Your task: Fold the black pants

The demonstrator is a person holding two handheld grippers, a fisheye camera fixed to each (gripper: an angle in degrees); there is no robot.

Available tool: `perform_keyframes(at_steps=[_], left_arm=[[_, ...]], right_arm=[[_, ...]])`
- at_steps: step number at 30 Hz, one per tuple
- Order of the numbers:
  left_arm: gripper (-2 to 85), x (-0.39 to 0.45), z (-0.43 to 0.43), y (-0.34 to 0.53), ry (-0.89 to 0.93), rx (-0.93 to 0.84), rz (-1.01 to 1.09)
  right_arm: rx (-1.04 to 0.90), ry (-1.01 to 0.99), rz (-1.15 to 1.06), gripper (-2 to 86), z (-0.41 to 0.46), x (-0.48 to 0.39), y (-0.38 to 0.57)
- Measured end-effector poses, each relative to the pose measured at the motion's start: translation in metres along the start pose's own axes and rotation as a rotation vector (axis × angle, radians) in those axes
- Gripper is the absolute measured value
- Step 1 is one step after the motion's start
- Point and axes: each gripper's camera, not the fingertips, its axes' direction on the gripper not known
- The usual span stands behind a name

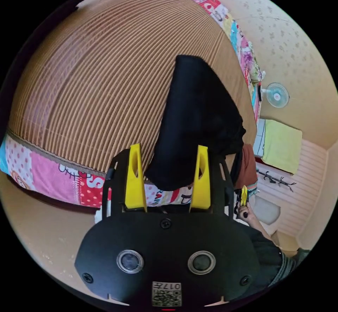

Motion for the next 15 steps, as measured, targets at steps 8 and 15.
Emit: perform_keyframes(at_steps=[8,15], left_arm=[[6.6,-0.040,0.019,0.006,0.632,-0.131,0.185],[6.1,0.037,-0.117,0.019,0.378,-0.097,0.672]], right_arm=[[-0.038,-0.002,0.024,0.3,0.018,0.006,0.005],[-0.059,-0.045,0.040,0.3,0.022,0.020,0.005]])
